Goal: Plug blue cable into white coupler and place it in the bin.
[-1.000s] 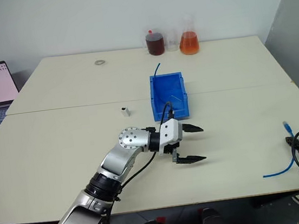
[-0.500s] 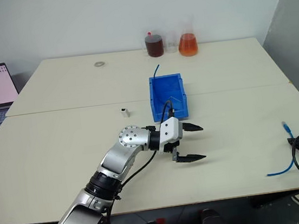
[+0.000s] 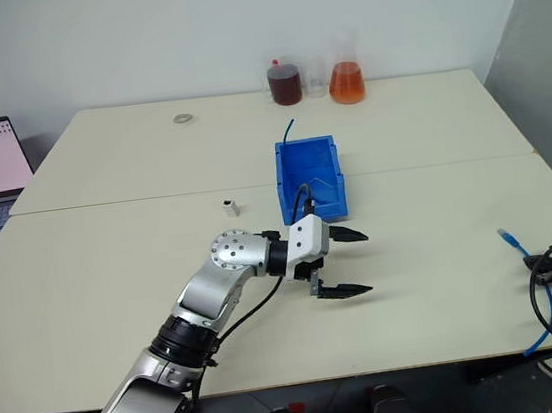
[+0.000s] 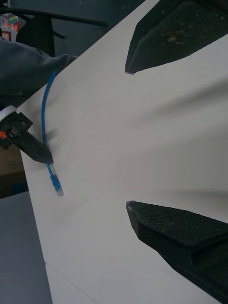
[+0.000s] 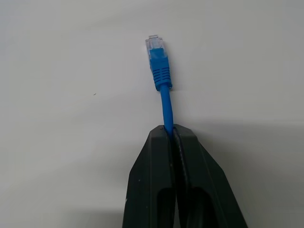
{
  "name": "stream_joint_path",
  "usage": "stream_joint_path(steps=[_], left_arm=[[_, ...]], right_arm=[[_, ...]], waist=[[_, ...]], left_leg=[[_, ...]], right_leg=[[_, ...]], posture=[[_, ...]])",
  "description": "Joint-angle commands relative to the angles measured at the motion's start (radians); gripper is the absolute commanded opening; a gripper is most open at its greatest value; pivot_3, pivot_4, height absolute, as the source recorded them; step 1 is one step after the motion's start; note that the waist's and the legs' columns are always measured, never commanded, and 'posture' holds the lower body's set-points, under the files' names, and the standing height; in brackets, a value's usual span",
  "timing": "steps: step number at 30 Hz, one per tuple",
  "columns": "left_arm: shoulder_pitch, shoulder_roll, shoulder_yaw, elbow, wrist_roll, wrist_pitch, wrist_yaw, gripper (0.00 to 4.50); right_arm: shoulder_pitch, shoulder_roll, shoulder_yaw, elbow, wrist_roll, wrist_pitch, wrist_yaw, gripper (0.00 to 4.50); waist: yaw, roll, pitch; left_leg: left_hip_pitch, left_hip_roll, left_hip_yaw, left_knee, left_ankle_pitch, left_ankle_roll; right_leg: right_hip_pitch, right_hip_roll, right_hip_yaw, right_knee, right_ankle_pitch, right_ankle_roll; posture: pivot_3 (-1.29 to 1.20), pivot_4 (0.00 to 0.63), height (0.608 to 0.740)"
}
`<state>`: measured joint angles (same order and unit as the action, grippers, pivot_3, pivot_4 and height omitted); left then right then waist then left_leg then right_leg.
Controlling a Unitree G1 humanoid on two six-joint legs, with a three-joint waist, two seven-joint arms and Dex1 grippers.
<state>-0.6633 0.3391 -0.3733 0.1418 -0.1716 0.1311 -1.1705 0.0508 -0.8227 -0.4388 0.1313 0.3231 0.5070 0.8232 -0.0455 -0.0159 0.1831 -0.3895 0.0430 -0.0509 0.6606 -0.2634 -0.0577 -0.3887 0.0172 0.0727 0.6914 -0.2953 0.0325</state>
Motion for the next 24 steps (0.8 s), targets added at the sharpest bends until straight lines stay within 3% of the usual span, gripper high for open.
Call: stream_joint_path(steps=[1,3,6,11,14,18,21,24], left_arm=[[0.011,0.052,0.08,-0.08,-0.043,0.027,0.001,4.5],[0.095,0.14,0.171,-0.181,-0.07,0.089,0.04,4.5],[0.225,0.212,0.263,-0.331,-0.121,0.196,0.104,4.5],[0.531,0.259,0.455,-0.537,-0.151,0.298,0.267,4.5],[0.692,0.22,0.543,-0.649,-0.17,0.343,0.379,4.5],[0.917,0.05,0.614,-0.76,-0.138,0.323,0.594,4.5],[1.123,-0.067,0.562,-0.778,-0.041,0.208,0.695,4.5],[1.193,-0.125,0.505,-0.793,-0.005,0.159,0.755,4.5]], right_arm=[[0.014,-0.039,0.063,-0.102,0.003,-0.052,0.096,0.06],[-0.04,-0.066,0.177,-0.23,0.015,-0.096,0.2,0.06],[-0.182,-0.034,0.329,-0.304,0.0,-0.098,0.237,0.06],[-0.519,0.164,0.595,-0.202,-0.086,-0.105,0.231,0.06],[-0.628,0.238,0.675,-0.086,-0.142,-0.146,0.234,0.06],[-0.742,0.33,0.759,0.08,-0.219,-0.192,0.216,0.06],[-0.833,0.432,0.812,0.197,-0.256,-0.222,0.224,0.06],[-0.877,0.485,0.835,0.269,-0.273,-0.243,0.244,0.06]], waist=[[-0.004,0.0,0.0],[-0.018,0.002,0.001],[-0.043,0.001,0.003],[-0.037,-0.002,0.005],[-0.023,-0.002,0.006],[0.007,-0.002,0.005],[0.012,-0.003,0.005],[0.012,-0.002,0.005]], left_leg=[[0.0,0.0,0.0,0.0,0.0,0.0],[0.0,0.001,0.0,0.0,0.0,0.0],[0.003,0.003,0.001,-0.001,0.0,0.0],[0.004,0.003,-0.002,-0.001,0.0,0.0],[0.002,0.003,-0.002,-0.001,0.0,0.0],[-0.004,0.002,-0.003,0.0,-0.001,-0.001],[-0.005,0.002,0.0,0.0,-0.001,-0.002],[-0.005,0.001,0.0,-0.001,-0.002,-0.002]], right_leg=[[0.0,0.0,0.0,0.0,0.0,0.0],[0.0,0.0,0.0,0.0,0.0,0.0],[0.0,0.002,0.002,0.0,0.0,0.0],[0.001,0.001,-0.001,0.001,0.0,0.0],[0.001,0.0,-0.001,-0.001,0.0,-0.001],[0.0,-0.005,-0.003,-0.006,0.003,-0.004],[-0.001,-0.009,-0.002,-0.01,0.005,-0.001],[-0.001,-0.009,-0.001,-0.011,0.005,-0.002]], posture=[[0.0,0.15,0.74],[0.0,0.15,0.74],[0.0,0.15,0.74],[0.0,0.15,0.74],[0.0,0.15,0.74],[0.0,0.15,0.74],[0.0,0.15,0.74],[0.0,0.15,0.74]])
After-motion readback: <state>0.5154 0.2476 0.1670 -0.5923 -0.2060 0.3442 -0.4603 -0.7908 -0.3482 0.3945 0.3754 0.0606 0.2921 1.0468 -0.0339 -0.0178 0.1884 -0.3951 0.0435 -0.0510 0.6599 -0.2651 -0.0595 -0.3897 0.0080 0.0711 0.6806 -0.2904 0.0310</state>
